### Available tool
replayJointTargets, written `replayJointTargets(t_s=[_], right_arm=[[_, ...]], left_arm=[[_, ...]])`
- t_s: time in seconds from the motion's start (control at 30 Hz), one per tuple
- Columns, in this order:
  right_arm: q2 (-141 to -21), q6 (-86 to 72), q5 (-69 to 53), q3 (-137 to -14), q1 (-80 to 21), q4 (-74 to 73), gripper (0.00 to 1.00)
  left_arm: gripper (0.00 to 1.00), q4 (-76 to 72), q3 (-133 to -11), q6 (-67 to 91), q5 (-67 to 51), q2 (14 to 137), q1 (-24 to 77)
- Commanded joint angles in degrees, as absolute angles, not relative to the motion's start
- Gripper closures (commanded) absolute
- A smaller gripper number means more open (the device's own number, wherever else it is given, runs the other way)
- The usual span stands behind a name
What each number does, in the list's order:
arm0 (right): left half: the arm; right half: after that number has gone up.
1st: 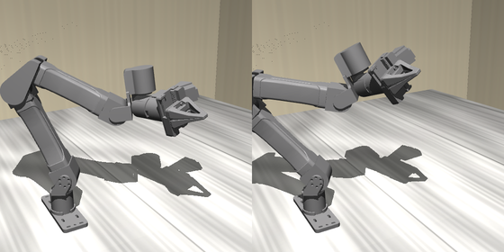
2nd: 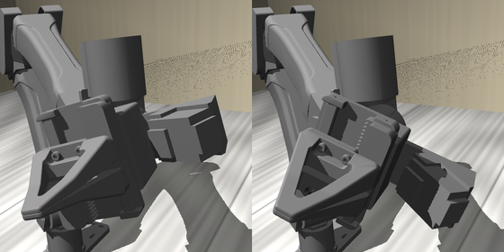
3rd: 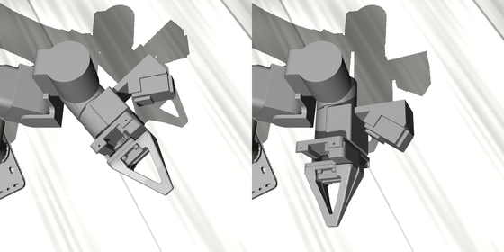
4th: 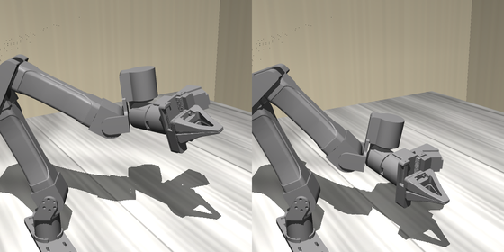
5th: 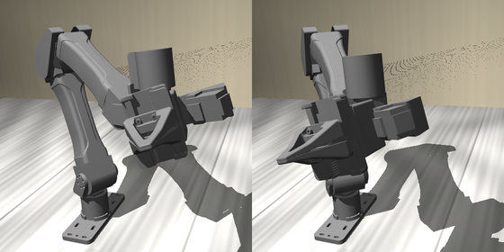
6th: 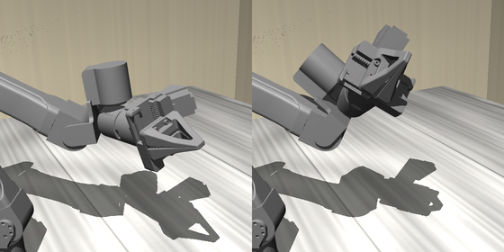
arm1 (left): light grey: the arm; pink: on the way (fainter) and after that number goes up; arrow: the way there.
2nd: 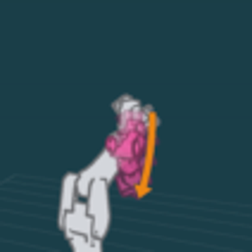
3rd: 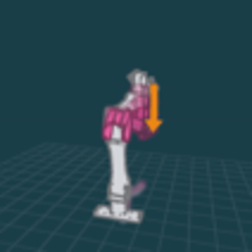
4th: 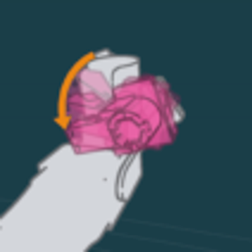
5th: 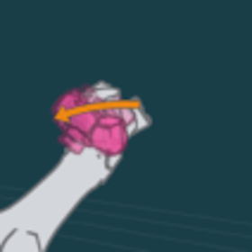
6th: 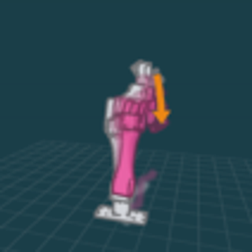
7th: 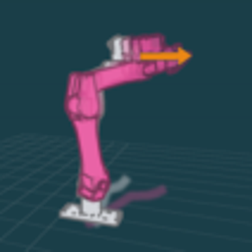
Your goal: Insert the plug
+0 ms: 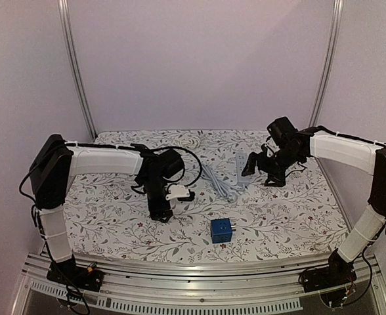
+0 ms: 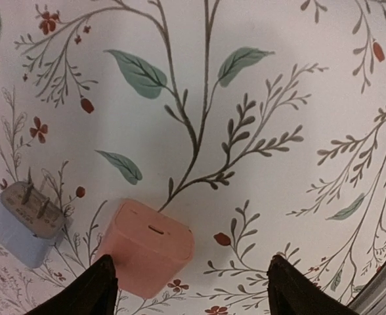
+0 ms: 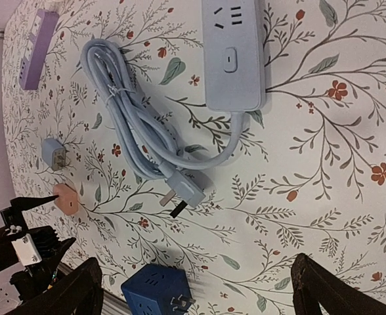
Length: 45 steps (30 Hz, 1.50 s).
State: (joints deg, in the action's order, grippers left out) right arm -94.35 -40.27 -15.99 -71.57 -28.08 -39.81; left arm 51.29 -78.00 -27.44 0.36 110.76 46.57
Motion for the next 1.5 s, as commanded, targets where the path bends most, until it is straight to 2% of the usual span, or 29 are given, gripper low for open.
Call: replayJointTargets(t_s=[0.0,0.33,0.47,0.6,0.73,1.03,1.27,1.37,1.47], right_arm=[[-92.6,-40.5,-16.7,-71.3,-28.6,-39.5,0.01],[-94.4,-38.2,-17.1,-73.6,-28.5,-40.5,0.01],[-96.1,-37.3,-17.0,-75.7,-28.5,-41.2,0.01],[-96.3,-36.7,-16.6,-75.7,-28.5,-41.2,0.01],[-96.3,-36.5,-16.2,-75.3,-28.6,-41.5,0.01],[-95.9,-36.6,-15.7,-73.5,-28.6,-40.6,0.01],[-96.0,-37.0,-16.2,-72.7,-28.6,-39.3,0.01],[-96.2,-36.9,-16.3,-73.1,-28.6,-39.3,0.01],[-95.8,-36.9,-16.2,-73.1,-28.6,-38.9,0.01]], left_arm=[[0.22,50.0,-79.5,-30.4,3.6,112.9,45.1],[0.29,47.3,-79.3,-31.4,7.1,114.0,44.4],[0.39,47.9,-79.8,-31.2,8.2,113.7,44.1],[0.44,47.3,-77.8,-31.0,7.4,111.7,44.0],[0.59,46.5,-76.9,-27.5,8.0,110.9,43.9],[0.6,49.5,-79.7,-6.0,7.3,113.2,45.4],[0.57,45.9,-77.1,3.9,3.9,108.9,49.6],[0.51,45.8,-78.1,4.3,4.2,105.5,49.6],[0.39,45.7,-79.1,2.3,7.5,101.7,48.9]])
